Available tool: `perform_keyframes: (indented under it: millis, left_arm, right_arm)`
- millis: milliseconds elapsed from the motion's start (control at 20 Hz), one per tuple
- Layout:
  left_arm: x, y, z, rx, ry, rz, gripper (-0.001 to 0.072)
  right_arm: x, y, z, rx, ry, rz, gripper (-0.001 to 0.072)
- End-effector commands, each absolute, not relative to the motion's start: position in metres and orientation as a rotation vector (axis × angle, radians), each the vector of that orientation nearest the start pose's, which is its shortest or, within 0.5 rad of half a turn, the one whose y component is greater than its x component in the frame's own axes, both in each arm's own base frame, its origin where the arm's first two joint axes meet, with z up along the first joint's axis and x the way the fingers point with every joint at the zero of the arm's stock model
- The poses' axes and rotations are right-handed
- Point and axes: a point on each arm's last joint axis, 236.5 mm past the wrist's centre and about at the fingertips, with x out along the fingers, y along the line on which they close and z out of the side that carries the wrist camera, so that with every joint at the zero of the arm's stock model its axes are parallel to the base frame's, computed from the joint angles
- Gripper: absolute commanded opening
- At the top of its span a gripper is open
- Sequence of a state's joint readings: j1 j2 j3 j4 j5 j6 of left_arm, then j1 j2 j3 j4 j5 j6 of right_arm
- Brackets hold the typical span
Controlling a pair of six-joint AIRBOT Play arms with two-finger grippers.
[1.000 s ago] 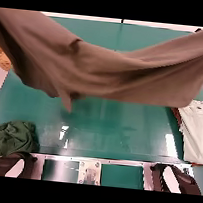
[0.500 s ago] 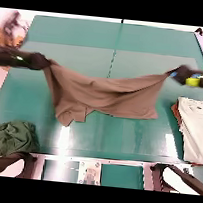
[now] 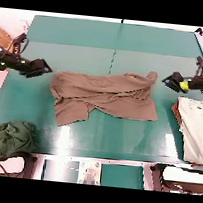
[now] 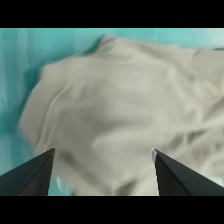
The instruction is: Fold the shirts.
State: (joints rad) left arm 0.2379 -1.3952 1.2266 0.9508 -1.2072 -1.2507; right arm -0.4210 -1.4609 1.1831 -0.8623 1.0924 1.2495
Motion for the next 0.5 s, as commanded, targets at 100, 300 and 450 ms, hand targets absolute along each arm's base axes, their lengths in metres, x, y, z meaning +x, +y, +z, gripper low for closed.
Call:
perform_keyframes:
  millis: [100,300,450]
  left_arm:
    - [0.323,-0.025,-0.009,-0.550,1.479,-0.385,0.0705]
    - [0.292,-0.040,-0.051,-0.591,1.519,-0.396,0.0705]
    - [0.306,-0.061,-0.055,-0.707,1.408,-0.432,0.0705]
  right_arm:
    - [0.332,-0.066,-0.050,0.787,1.345,0.075,0.0353]
    - [0.286,-0.056,-0.085,0.883,1.441,0.026,0.0352]
    - [0.271,-0.044,-0.100,0.914,1.478,0.020,0.0353]
